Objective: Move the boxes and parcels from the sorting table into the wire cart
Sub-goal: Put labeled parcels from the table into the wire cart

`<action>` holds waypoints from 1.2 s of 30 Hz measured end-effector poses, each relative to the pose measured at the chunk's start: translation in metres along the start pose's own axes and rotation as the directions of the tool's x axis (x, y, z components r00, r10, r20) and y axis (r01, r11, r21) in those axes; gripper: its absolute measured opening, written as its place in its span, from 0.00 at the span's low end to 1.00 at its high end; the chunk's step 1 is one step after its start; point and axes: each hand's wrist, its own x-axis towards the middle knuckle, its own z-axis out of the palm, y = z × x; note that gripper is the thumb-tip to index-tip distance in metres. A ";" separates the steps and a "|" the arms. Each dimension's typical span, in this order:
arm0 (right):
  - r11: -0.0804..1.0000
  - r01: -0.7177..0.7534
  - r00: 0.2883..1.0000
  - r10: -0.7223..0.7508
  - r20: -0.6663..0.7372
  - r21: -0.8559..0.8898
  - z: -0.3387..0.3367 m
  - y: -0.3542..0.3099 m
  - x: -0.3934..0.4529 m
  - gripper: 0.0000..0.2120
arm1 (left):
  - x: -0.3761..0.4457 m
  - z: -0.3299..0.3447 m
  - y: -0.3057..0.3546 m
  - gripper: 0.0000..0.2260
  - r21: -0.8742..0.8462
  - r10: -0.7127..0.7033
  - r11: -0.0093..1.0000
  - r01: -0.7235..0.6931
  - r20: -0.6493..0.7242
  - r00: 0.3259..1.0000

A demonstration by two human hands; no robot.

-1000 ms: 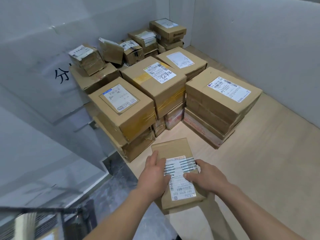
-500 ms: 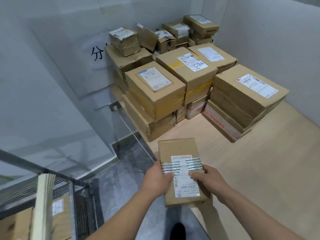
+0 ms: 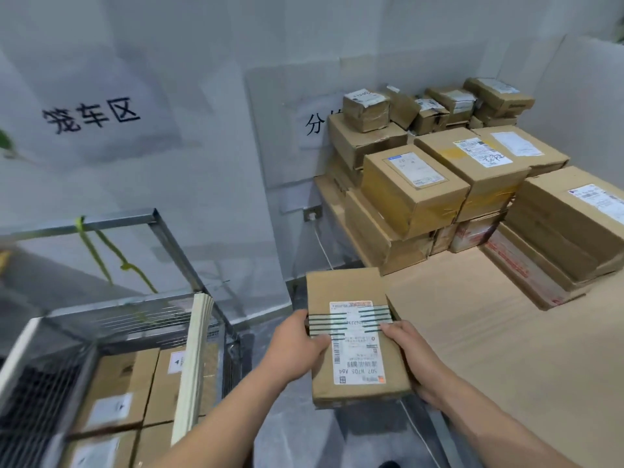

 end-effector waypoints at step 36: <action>0.872 0.442 0.527 -0.065 0.847 -0.208 0.250 -0.141 0.027 0.38 | -0.155 -0.194 -0.029 0.19 -0.069 -0.147 0.987 0.148 -0.773 0.617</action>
